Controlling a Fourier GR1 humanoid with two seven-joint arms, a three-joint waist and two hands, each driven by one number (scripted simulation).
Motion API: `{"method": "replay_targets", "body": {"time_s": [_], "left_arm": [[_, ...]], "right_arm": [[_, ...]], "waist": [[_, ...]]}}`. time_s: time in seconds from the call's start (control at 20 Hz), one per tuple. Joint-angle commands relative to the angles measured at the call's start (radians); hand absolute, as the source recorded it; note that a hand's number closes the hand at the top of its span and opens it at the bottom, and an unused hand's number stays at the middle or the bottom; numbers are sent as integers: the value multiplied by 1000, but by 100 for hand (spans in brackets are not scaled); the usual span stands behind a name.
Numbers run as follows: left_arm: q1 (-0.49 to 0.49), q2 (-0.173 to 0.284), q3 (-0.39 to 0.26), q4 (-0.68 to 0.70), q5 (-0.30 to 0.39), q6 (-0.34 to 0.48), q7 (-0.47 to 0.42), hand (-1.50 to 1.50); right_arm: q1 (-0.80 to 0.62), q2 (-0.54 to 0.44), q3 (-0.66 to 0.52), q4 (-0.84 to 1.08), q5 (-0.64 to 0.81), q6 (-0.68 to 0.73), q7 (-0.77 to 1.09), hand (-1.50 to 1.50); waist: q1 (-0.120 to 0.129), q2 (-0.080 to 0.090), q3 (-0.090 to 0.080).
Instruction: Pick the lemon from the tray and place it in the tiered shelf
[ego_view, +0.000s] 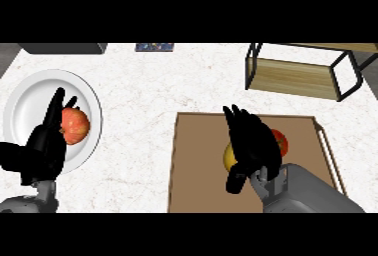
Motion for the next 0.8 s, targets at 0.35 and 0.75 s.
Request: {"method": "replay_targets", "body": {"time_s": [0.35,0.75], "left_arm": [[-37,-24,35,21,-32,-28,1,0],[-12,-39,51,-24,-58,-71,45,0]], "right_arm": [[132,42,-47,-34,125,51,56,-150],[196,100,-119,76,241,49,-116,-150]], "waist": [[-3,1,1],[0,2,1]]}}
